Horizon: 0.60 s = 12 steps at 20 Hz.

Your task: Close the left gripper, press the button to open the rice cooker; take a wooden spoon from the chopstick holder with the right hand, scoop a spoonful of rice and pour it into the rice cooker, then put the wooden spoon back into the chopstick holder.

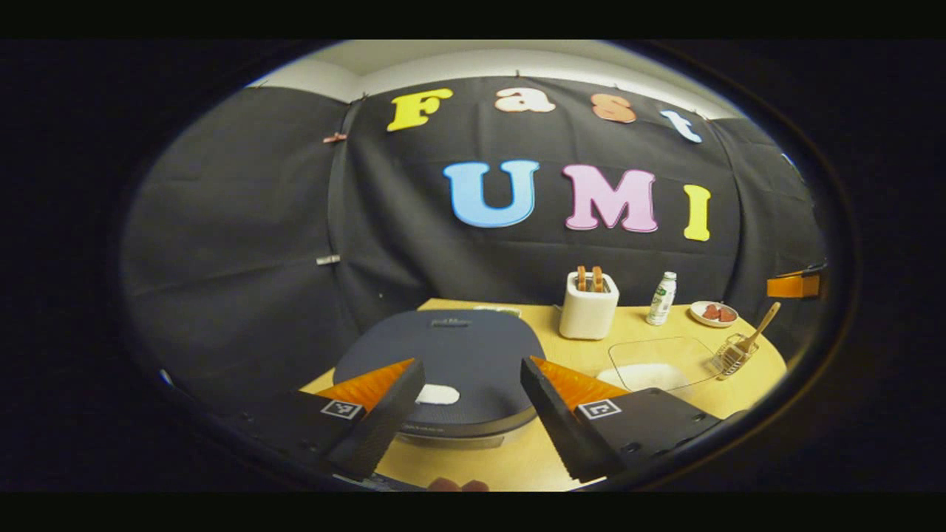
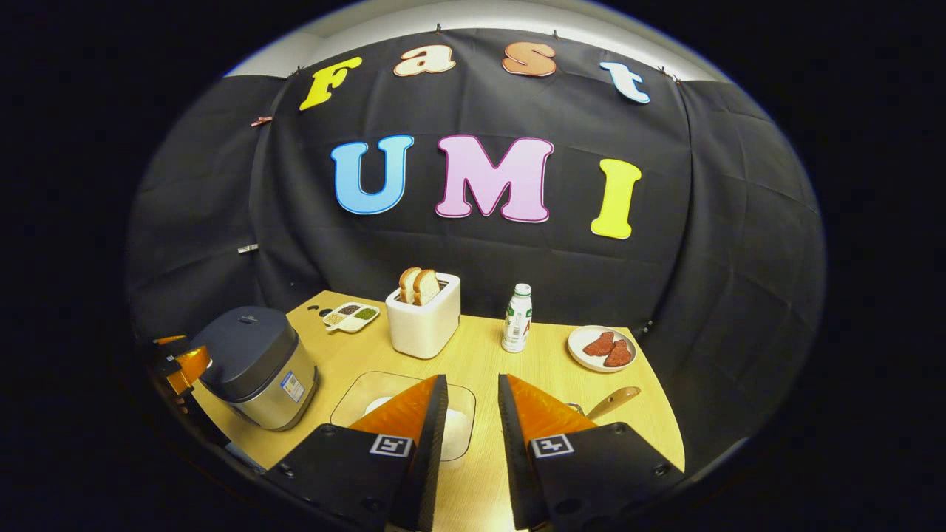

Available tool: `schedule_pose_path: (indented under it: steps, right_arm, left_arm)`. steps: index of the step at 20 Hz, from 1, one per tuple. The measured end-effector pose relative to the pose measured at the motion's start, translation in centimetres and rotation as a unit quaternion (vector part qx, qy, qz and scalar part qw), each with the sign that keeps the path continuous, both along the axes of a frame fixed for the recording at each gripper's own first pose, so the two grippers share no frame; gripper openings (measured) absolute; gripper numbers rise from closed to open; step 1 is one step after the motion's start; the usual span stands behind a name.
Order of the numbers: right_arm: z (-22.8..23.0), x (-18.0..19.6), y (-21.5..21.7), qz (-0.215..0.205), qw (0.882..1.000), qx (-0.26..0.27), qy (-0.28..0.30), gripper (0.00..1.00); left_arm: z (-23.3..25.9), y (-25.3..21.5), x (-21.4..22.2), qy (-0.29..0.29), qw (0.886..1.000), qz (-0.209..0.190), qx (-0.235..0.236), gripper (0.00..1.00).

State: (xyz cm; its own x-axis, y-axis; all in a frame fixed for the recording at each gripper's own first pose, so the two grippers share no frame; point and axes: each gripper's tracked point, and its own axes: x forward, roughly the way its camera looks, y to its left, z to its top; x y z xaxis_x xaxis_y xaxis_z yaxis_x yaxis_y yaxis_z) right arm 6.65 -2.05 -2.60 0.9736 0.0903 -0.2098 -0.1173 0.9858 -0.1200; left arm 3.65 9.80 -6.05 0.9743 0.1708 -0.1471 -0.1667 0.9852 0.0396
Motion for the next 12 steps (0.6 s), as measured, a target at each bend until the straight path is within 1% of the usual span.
schedule_pose_path:
  steps: [1,2,3,4,5,6,8,9,12]
  right_arm:
    - [0.1,-0.1,0.0,-0.001,1.000,0.001,0.000,0.44]
    - [0.0,-0.1,-0.1,0.000,1.000,0.004,-0.001,0.45]
    - [0.1,-0.2,0.0,0.002,1.000,0.006,-0.001,0.46]
    - [0.2,-0.2,0.0,0.003,1.000,0.008,-0.002,0.46]
    - [0.3,-0.2,-0.1,0.003,1.000,0.009,-0.005,0.51]
    - [0.5,-0.3,-0.3,0.003,1.000,0.012,-0.009,0.52]
    - [0.9,-0.5,-0.3,0.003,1.000,0.019,-0.014,0.55]
    - [1.1,-0.7,-0.5,0.002,1.000,0.021,-0.017,0.70]
    - [1.3,-0.9,-1.1,-0.001,1.000,0.023,-0.021,0.76]
  left_arm:
    - [1.0,-0.7,0.1,-0.013,1.000,-0.009,0.012,0.87]
    - [2.0,-1.4,0.0,-0.026,0.999,-0.017,0.020,0.87]
    - [2.4,-2.1,0.2,-0.030,0.999,-0.026,0.026,0.90]
    - [2.6,-2.7,0.2,-0.032,0.998,-0.033,0.030,0.90]
    - [3.0,-3.4,0.2,-0.037,0.998,-0.040,0.031,0.94]
    - [3.6,-4.0,0.1,-0.043,0.997,-0.046,0.032,0.96]
    - [4.3,-4.7,0.2,-0.050,0.997,-0.050,0.026,0.96]
    - [4.5,-5.0,0.4,-0.050,0.997,-0.052,0.019,0.96]
    - [5.4,-5.5,0.4,-0.053,0.997,-0.048,0.004,0.97]
